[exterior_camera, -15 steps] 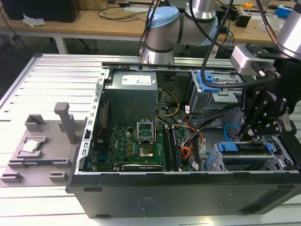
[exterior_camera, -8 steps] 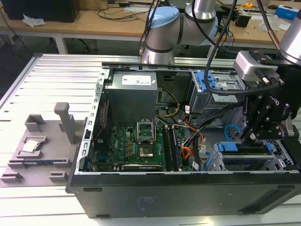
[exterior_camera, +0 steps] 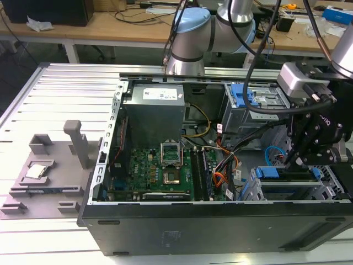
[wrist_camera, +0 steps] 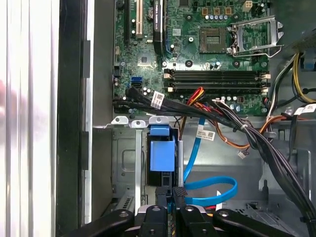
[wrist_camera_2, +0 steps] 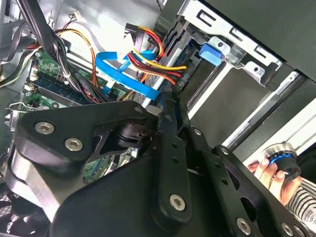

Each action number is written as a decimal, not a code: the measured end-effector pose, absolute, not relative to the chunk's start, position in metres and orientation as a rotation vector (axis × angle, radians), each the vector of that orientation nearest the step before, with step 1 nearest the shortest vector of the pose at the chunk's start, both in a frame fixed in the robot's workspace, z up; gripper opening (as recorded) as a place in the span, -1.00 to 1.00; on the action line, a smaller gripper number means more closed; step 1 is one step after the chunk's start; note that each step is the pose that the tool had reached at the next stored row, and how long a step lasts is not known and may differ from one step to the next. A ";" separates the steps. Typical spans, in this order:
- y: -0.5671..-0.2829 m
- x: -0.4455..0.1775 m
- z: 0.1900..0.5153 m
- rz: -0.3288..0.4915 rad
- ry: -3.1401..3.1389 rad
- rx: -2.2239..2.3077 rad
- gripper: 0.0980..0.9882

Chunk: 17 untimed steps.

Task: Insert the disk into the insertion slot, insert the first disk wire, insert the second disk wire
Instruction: 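Insert the second disk wire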

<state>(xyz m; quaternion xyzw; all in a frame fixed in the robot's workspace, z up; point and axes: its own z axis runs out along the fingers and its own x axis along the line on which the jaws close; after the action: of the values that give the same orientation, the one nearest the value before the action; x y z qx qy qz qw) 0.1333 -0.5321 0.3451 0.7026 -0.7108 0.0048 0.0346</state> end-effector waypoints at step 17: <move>-0.532 0.135 0.344 0.004 -2.188 2.163 -0.85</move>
<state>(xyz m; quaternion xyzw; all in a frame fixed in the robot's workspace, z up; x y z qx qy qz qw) 0.1353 -0.5321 0.3436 0.7027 -0.7108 0.0013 0.0321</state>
